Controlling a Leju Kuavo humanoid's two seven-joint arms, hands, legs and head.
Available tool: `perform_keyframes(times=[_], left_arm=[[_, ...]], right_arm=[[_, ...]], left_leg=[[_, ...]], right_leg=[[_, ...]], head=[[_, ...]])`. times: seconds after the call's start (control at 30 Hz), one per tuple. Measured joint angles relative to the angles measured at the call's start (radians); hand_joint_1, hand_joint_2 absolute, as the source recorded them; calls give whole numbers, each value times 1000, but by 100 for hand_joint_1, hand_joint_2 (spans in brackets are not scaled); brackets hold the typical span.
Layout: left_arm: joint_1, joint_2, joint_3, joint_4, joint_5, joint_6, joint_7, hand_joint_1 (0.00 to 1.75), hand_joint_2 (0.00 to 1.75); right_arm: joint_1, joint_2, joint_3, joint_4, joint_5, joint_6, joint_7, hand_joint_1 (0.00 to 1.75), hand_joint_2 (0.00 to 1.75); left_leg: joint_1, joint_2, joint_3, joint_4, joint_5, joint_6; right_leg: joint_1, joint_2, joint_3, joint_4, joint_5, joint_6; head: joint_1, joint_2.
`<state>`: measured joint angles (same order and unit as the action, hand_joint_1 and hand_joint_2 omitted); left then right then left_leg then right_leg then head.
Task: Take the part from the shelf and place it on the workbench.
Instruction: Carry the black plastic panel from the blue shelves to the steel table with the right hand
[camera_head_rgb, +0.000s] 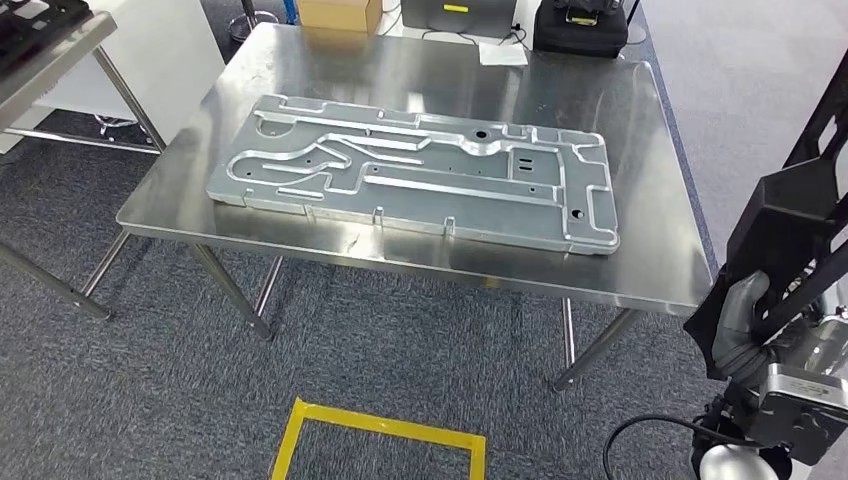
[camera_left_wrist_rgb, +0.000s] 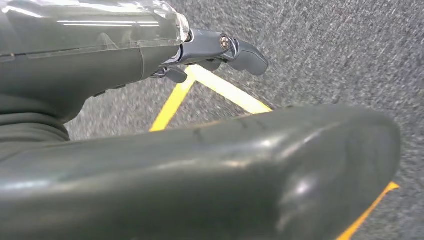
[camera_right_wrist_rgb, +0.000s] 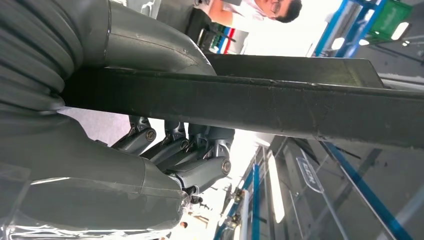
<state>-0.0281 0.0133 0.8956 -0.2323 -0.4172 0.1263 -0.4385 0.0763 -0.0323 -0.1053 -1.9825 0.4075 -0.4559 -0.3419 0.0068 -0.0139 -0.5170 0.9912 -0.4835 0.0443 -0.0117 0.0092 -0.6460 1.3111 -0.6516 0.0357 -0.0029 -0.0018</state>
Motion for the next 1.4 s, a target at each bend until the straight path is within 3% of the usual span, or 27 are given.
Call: perform_keyframes(times=[0.03,0.07,0.1,0.2,0.23,0.27,0.33,0.4,0.43,0.5,0.53,0.57,0.6,0.63,0.7,0.73,0.77,0.9,1.2,1.27,1.4], left_arm=[[1,0,0,0,0,0,0,0,0],[1,-1,1,0,0,-1,0,0,0],[1,-2,1,0,0,-1,0,0,0],[3,-5,5,2,0,-2,2,0,0],[3,-6,6,3,0,-2,2,0,0],[0,-7,7,3,0,-2,3,0,0],[-8,-7,9,4,-1,-2,3,0,0],[-15,-10,11,4,-2,-3,3,0,0],[-15,-11,13,4,-2,-2,4,0,0],[-13,-12,15,4,-4,2,5,0,0],[-12,-12,16,4,-4,4,5,0,0],[-11,-12,17,4,-6,5,5,0,0],[-9,-12,17,4,-7,6,5,0,0],[-8,-12,18,4,-9,6,5,0,0],[-2,-12,21,4,-11,5,4,0,0],[-1,-11,22,4,-11,5,4,0,0],[0,-12,23,5,-11,5,4,0,0],[-7,-13,24,5,-13,5,2,0,0],[-11,-13,24,5,-19,5,2,0,0],[-13,-13,24,5,-36,1,4,0,0],[-19,-12,24,5,-85,-19,7,0,0]], right_arm=[[5,-1,-5,0,-2,4,0,175,175],[10,-3,-10,0,-3,7,-1,175,175],[15,-4,-16,0,-5,10,-1,175,175],[35,-7,-33,2,-7,17,-3,175,175],[41,-7,-37,2,-8,20,-3,175,175],[44,-8,-41,0,-8,23,-4,175,175],[45,-10,-48,-6,-7,27,-5,175,175],[46,-10,-54,-10,-6,33,-7,175,175],[46,-10,-55,-10,-5,36,-8,175,175],[47,-10,-56,-10,-2,42,-8,175,175],[47,-10,-58,-10,-1,46,-9,175,175],[47,-10,-60,-10,2,51,-9,175,175],[47,-10,-62,-10,4,56,-9,175,175],[47,-10,-64,-10,6,60,-10,175,175],[47,-10,-68,-8,8,64,-11,175,175],[48,-9,-70,-7,9,65,-12,175,175],[47,-9,-73,-6,10,66,-13,175,175],[46,-9,-79,-5,20,80,-18,175,175],[39,-9,-80,-3,48,80,-11,175,175],[-14,-13,-80,25,111,75,29,175,175],[-217,-54,-67,171,314,74,148,175,175]], left_leg=[[0,-3,27,-8,-14,-1],[0,-5,54,-14,-31,-3],[0,-7,81,-17,-50,-5],[-1,-10,136,-19,-108,-16],[-1,-10,152,-23,-121,-22],[-1,-10,164,-23,-123,-31],[0,-7,160,19,-100,-44],[2,-4,95,143,-76,-52],[3,-2,50,209,-87,-53],[4,0,-39,284,-171,-57],[4,1,-71,286,-214,-59],[4,2,-93,266,-235,-60],[5,4,-107,228,-217,-61],[5,6,-114,175,-158,-59],[2,8,-123,82,-7,-53],[0,8,-125,60,45,-49],[-1,7,-127,52,68,-47],[-2,3,-123,50,75,-45],[-3,0,-122,50,68,-38],[-5,-1,-121,50,64,-32],[-7,1,-119,50,64,-27]], right_leg=[[-1,-1,-23,-14,-37,2],[-2,-3,-38,-46,-51,4],[-3,-4,-46,-95,-27,3],[4,-9,-55,-243,222,-13],[8,-8,-55,-261,272,-21],[12,-6,-48,-264,276,-30],[9,-2,-16,-275,253,-48],[5,-3,28,-293,234,-63],[5,-4,48,-301,224,-68],[5,-3,84,-309,201,-69],[4,-1,102,-310,188,-68],[3,1,120,-311,174,-66],[2,2,137,-311,160,-63],[2,2,153,-311,145,-60],[4,5,174,-304,119,-50],[5,7,178,-300,107,-44],[7,9,182,-295,97,-39],[6,5,187,-301,92,-43],[5,3,194,-313,90,-38],[5,2,202,-326,85,-30],[4,2,206,-332,87,-19]], head=[[0,0],[0,0],[0,0],[0,0],[-1,0],[-2,0],[-2,0],[-4,0],[-4,0],[-4,0],[-5,0],[-4,0],[-4,0],[-4,0],[-4,0],[-4,0],[-4,0],[-4,0],[-4,0],[-4,0],[-4,0]])
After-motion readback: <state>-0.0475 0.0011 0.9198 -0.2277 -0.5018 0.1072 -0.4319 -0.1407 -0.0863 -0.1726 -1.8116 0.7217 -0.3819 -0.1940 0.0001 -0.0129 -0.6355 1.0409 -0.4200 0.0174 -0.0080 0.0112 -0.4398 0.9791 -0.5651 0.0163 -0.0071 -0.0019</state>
